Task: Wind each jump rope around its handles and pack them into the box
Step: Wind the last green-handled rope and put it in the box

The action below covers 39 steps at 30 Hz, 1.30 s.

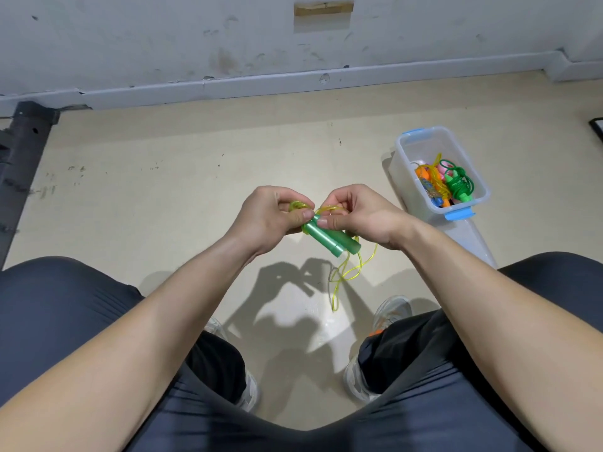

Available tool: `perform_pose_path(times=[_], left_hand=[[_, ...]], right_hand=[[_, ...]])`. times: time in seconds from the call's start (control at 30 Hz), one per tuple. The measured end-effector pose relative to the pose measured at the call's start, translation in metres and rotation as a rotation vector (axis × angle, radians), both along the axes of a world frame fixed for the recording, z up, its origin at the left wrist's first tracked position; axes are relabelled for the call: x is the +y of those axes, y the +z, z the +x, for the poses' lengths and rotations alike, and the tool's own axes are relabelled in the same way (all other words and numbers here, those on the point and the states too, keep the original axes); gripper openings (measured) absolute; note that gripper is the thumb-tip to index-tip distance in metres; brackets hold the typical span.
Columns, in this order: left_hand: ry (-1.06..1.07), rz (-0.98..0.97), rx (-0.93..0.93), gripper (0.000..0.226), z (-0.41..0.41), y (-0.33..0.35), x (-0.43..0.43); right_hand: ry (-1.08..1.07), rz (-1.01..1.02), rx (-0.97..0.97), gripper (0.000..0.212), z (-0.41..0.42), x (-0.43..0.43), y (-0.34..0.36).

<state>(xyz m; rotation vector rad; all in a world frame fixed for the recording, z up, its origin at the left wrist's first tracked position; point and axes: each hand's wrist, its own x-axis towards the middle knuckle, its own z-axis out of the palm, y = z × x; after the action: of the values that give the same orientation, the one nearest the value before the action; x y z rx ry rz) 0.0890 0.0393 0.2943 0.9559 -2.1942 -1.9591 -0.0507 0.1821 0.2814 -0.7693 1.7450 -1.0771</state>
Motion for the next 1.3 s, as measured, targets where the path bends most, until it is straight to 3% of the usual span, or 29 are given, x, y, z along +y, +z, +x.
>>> perform_pose_path(times=[0.13,0.27,0.43,0.5,0.6,0.67,0.73,0.8,0.9,1.1,1.3], left_hand=[[0.009,-0.079,-0.039,0.015,0.000,-0.010,0.003],[-0.018,0.014,-0.027,0.015,0.001,-0.009,0.001],[-0.017,-0.012,-0.034,0.017,0.003,-0.010,-0.002],[0.033,-0.015,-0.048,0.017,0.002,-0.012,0.001],[0.075,-0.127,-0.082,0.015,0.001,-0.019,0.006],[0.110,-0.225,-0.097,0.010,-0.001,-0.023,0.009],[0.168,-0.248,-0.081,0.011,-0.002,-0.024,0.010],[0.278,-0.229,-0.061,0.013,-0.005,-0.025,0.008],[0.449,-0.093,0.010,0.010,-0.009,-0.025,0.006],[0.602,0.328,0.093,0.008,-0.012,-0.014,0.010],[0.449,0.588,0.040,0.010,-0.005,-0.002,-0.001]], right_hand=[[-0.112,-0.030,-0.006,0.017,0.001,-0.001,-0.002],[-0.139,-0.036,-0.016,0.020,0.007,-0.001,-0.006],[-0.185,-0.030,0.004,0.017,0.012,-0.003,-0.009],[-0.190,0.023,0.119,0.017,0.011,-0.003,-0.009],[-0.090,0.118,0.451,0.014,0.010,-0.004,-0.003],[-0.081,0.152,0.527,0.010,0.014,-0.005,0.006],[-0.165,0.168,0.475,0.017,0.017,-0.005,0.013],[-0.267,0.148,0.290,0.020,0.022,-0.007,0.015],[-0.301,0.124,0.105,0.020,0.040,-0.007,0.008],[-0.217,0.131,0.180,0.037,0.052,-0.007,-0.017],[-0.194,0.111,-0.031,0.030,0.028,0.002,-0.015]])
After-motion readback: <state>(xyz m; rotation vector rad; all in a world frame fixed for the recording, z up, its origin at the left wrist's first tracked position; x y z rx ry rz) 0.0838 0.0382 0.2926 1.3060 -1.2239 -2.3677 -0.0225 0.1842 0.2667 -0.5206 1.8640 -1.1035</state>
